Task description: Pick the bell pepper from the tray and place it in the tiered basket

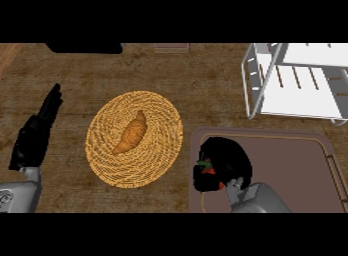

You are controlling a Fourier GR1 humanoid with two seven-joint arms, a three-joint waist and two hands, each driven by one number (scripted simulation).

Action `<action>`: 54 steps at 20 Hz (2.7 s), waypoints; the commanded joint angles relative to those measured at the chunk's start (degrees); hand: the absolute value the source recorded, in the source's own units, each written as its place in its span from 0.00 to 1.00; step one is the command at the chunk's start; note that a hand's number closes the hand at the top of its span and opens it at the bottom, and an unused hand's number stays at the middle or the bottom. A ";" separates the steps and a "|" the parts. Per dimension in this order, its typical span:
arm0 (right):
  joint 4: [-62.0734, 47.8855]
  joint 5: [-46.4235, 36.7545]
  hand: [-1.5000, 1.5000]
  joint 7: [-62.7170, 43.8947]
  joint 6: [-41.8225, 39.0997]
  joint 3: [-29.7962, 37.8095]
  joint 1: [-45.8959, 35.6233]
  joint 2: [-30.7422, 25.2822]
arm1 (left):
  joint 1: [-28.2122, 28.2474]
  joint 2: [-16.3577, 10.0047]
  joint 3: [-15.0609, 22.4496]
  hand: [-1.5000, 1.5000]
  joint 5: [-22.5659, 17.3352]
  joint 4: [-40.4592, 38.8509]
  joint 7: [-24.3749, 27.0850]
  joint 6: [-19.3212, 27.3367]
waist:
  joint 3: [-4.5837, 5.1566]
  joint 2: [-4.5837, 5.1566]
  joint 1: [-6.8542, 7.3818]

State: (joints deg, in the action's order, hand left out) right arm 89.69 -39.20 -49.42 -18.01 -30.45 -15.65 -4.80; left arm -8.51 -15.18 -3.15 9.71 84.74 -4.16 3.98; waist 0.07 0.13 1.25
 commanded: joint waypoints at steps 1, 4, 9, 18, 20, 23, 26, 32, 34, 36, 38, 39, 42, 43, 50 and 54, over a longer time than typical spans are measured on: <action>-9.68 -1.73 1.00 -4.13 10.47 -2.96 -11.96 4.56 | 2.47 1.39 1.20 0.50 0.96 0.72 2.68 0.76 | -0.07 0.23 1.54; -8.26 -0.91 1.00 -6.16 21.26 -5.90 -14.43 4.68 | 1.58 0.19 0.04 0.50 -0.17 -0.73 2.29 -0.81 | -0.07 0.07 1.16; -5.14 -7.99 1.00 -7.05 30.33 0.57 -22.52 4.76 | 0.62 0.55 0.31 0.50 0.63 -0.12 0.87 0.00 | -0.05 -0.20 0.05; 2.93 -18.28 1.00 -10.59 24.65 7.95 -31.76 0.27 | -0.14 1.19 -0.52 0.50 1.11 -0.01 -1.04 0.99 | -0.06 -0.39 -1.57; 2.59 -18.48 1.00 -12.83 18.78 11.22 -37.38 -1.50 | 0.68 0.17 -0.32 0.50 0.45 2.88 -2.84 -0.71 | -0.06 -0.49 -1.32; 4.23 -18.51 1.00 -14.43 11.00 11.66 -39.50 -2.60 | -0.17 1.28 -0.98 0.50 1.10 0.00 -1.51 0.90 | -0.04 -0.43 -1.59; 1.63 -11.31 1.00 -6.85 9.42 19.76 -40.17 -6.05 | -2.51 -0.44 -2.61 0.50 0.34 -2.07 -1.13 -0.69 | -0.06 -0.22 -1.39; -7.80 -11.15 1.00 3.39 12.48 22.47 -40.11 -8.45 | -1.60 1.44 -1.04 0.50 1.29 -1.35 -0.70 -0.70 | -0.05 -0.03 -0.89; -8.80 -9.93 1.00 5.58 11.04 24.93 -41.19 -10.07 | 1.54 0.46 -2.28 0.50 0.75 1.05 0.66 -1.15 | -0.06 -0.13 -0.74; -11.62 -13.74 1.00 8.43 13.13 23.04 -39.56 -12.33 | -1.94 0.50 -2.14 0.50 0.88 -0.20 -2.47 -1.24 | -0.07 -0.05 -0.88; -17.52 -17.02 1.00 9.41 13.94 22.60 -41.58 -14.21 | -1.24 1.05 -0.97 0.50 2.18 1.61 -2.63 -0.41 | -0.06 0.08 -0.30; -17.78 -18.82 1.00 8.09 13.45 21.71 -41.92 -14.34 | 0.39 1.56 -1.04 0.50 2.11 -1.67 1.48 -0.58 | -0.02 0.09 -0.55; -22.06 -21.02 1.00 9.49 9.73 22.21 -44.26 -19.72 | 2.51 1.67 -0.98 0.50 2.08 -1.21 3.05 -0.77 | 0.02 0.11 -0.50; -25.20 -22.44 1.00 12.50 13.17 22.63 -42.60 -21.48 | 0.90 0.63 -1.86 0.50 1.44 0.47 0.60 -1.26 | -0.03 0.23 -0.25; -28.04 -20.44 1.00 21.99 13.26 27.58 -41.73 -25.32 | 2.65 1.85 -1.37 0.50 1.95 4.73 -1.41 -1.01 | -0.07 -0.16 -0.75; -35.99 -19.55 1.00 27.40 15.22 29.10 -42.26 -24.18 | 2.34 1.79 -1.40 0.50 2.35 1.97 0.76 -1.64 | -0.06 0.00 -0.47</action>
State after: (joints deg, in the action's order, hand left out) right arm 58.03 -59.45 -26.16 -2.51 -2.85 -57.45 -28.63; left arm -8.25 -13.58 -4.88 11.70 85.80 -4.94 2.73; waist 0.00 0.15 0.58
